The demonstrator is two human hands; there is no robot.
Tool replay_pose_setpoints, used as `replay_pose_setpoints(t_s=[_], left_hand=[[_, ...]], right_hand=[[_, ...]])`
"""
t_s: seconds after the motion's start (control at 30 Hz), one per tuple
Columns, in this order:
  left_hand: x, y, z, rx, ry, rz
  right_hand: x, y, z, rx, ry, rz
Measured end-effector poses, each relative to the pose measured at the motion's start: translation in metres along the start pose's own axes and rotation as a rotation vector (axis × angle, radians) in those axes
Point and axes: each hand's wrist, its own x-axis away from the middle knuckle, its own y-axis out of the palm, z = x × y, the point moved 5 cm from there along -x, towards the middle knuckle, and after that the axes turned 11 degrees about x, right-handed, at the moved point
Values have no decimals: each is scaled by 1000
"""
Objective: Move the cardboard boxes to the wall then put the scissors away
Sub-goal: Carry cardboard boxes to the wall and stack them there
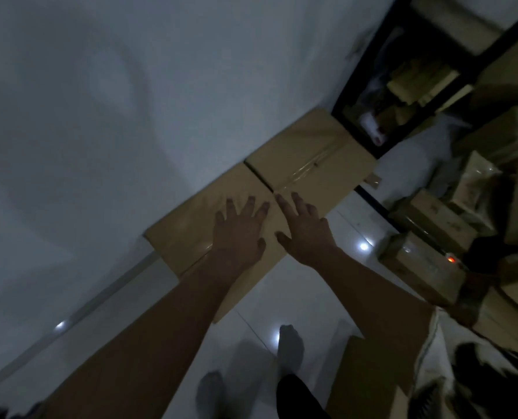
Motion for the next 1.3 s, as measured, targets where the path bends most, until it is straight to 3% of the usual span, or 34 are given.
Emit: replay_pose_setpoints(t_s=[0.23,0.5,0.93,1.3], left_hand=[[89,-72,85,42,147,7],[184,-107,183,-1,422,-21],[324,-100,348,-197,827,-71],[457,-22,376,-346,961,-189]], right_hand=[[132,-87,30,-264,336,102],[294,-138,55,-296,626,259],[515,-125,81,-488,1088,338],[663,-46,29,-548,1255,219]])
